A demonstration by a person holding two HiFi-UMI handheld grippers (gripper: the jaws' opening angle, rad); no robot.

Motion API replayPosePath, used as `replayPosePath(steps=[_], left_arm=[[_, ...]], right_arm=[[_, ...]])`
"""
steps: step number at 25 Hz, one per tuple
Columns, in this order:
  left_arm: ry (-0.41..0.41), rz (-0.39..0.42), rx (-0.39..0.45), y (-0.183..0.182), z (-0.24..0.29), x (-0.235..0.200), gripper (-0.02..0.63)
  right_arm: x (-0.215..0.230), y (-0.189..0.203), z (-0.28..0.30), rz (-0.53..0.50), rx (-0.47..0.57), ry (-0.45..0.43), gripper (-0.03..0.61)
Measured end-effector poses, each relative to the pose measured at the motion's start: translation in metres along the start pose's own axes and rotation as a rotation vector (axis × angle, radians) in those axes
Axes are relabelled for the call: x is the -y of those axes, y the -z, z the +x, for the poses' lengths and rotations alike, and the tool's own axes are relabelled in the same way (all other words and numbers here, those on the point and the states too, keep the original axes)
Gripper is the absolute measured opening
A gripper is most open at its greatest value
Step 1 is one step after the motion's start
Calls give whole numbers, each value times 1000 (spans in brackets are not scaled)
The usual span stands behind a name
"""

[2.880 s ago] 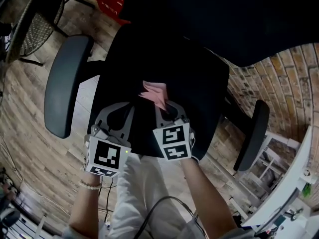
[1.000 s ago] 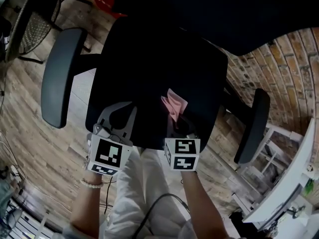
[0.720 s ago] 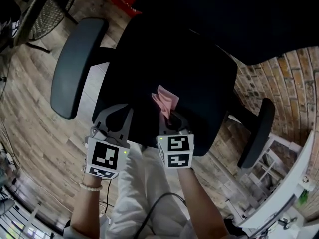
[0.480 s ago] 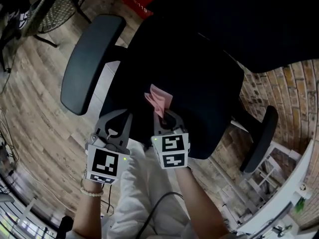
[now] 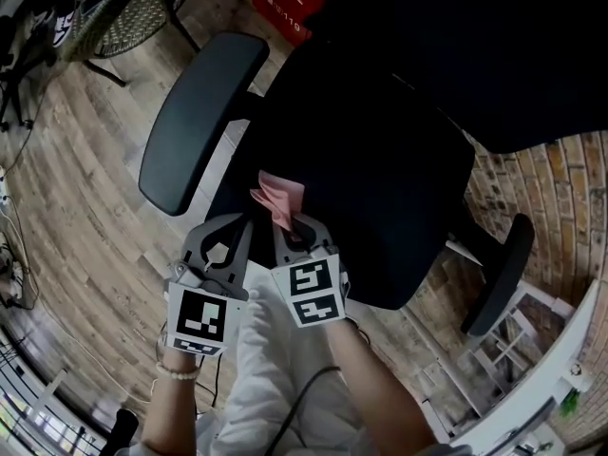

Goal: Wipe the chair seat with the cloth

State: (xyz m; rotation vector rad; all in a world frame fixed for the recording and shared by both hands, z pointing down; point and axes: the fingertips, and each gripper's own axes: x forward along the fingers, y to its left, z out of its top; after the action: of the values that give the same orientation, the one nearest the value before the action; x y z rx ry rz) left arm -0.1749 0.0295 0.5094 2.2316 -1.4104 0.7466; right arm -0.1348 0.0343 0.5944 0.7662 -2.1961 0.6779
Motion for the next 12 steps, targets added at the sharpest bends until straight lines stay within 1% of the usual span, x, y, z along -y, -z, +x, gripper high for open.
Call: replayPosePath(steps=[5, 8, 12], left_arm=[[20, 16, -12, 2, 5, 8, 18], [47, 33, -24, 4, 11, 19, 18], [94, 61, -13, -4, 22, 39, 18]], right_arm=[[14, 14, -9, 2, -17, 39, 56], [31, 30, -21, 10, -33, 80, 56], [55, 56, -43, 38, -53, 142, 55]])
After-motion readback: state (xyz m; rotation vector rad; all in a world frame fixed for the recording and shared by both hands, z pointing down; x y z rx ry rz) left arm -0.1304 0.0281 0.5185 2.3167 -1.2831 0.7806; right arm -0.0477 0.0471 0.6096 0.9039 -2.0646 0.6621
